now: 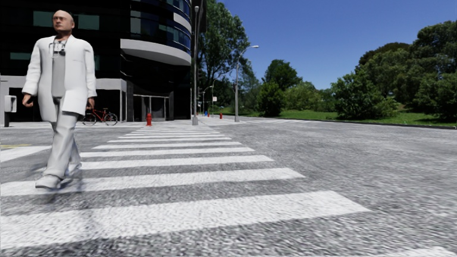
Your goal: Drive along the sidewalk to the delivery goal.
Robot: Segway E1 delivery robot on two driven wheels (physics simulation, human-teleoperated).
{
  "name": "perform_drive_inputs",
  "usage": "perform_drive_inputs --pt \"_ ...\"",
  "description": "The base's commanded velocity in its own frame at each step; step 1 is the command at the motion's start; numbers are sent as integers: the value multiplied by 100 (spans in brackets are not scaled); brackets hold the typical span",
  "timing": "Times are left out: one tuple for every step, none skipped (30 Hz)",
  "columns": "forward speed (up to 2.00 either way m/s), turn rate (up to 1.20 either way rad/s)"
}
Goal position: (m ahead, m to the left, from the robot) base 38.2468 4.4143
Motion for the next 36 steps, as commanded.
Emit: perform_drive_inputs --pt "200 0" --pt "200 0" --pt "200 0" --pt "200 0" --pt "200 0" --pt "200 0" --pt "200 0" --pt "200 0" --pt "200 0" --pt "200 0" --pt "200 0" --pt "200 0" --pt "200 0" --pt "200 8" --pt "200 19" --pt "200 29" --pt "200 34" --pt "200 34" --pt "200 36" --pt "200 36" --pt "200 23" --pt "200 4" --pt "200 4" --pt "200 0" --pt "200 0" --pt "200 0" --pt "200 0" --pt "200 0" --pt "200 0" --pt "200 0" --pt "200 0" --pt "200 0" --pt "200 9" --pt "200 9" --pt "200 24" --pt "200 52"
